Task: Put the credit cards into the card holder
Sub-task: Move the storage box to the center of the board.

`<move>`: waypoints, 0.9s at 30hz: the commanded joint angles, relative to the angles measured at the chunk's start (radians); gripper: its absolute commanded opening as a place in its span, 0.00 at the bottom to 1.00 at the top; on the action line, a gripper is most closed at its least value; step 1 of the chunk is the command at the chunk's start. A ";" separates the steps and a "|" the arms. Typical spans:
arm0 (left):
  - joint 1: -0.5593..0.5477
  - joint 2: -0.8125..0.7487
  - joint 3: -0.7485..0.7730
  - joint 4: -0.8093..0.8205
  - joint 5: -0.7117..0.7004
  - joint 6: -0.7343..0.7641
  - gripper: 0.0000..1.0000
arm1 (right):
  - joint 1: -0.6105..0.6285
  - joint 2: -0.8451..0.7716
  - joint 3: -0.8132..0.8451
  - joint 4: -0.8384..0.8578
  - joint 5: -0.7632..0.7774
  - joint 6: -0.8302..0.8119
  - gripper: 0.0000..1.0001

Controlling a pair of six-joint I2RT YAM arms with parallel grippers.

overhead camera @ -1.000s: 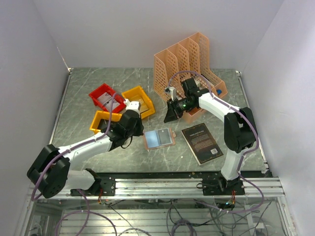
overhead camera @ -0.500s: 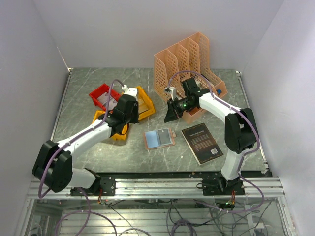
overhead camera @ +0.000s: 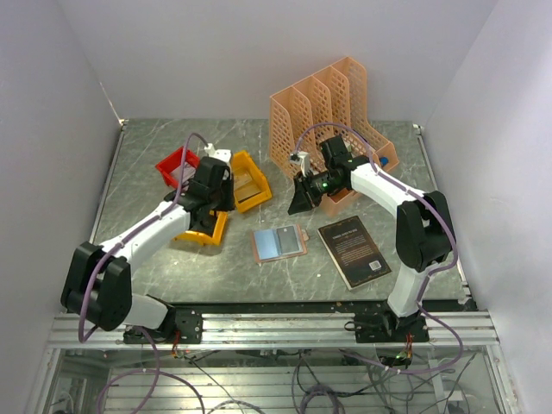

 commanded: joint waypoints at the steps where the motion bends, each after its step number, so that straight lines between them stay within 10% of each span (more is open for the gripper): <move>1: 0.045 -0.018 -0.070 0.034 0.097 -0.041 0.29 | -0.002 -0.033 -0.007 0.010 -0.005 -0.019 0.18; 11: 0.069 0.085 -0.175 0.165 0.250 -0.134 0.08 | -0.001 -0.025 -0.004 0.002 -0.001 -0.021 0.18; 27: 0.275 0.036 -0.291 0.095 0.127 -0.182 0.07 | -0.002 -0.024 -0.001 -0.004 -0.002 -0.026 0.18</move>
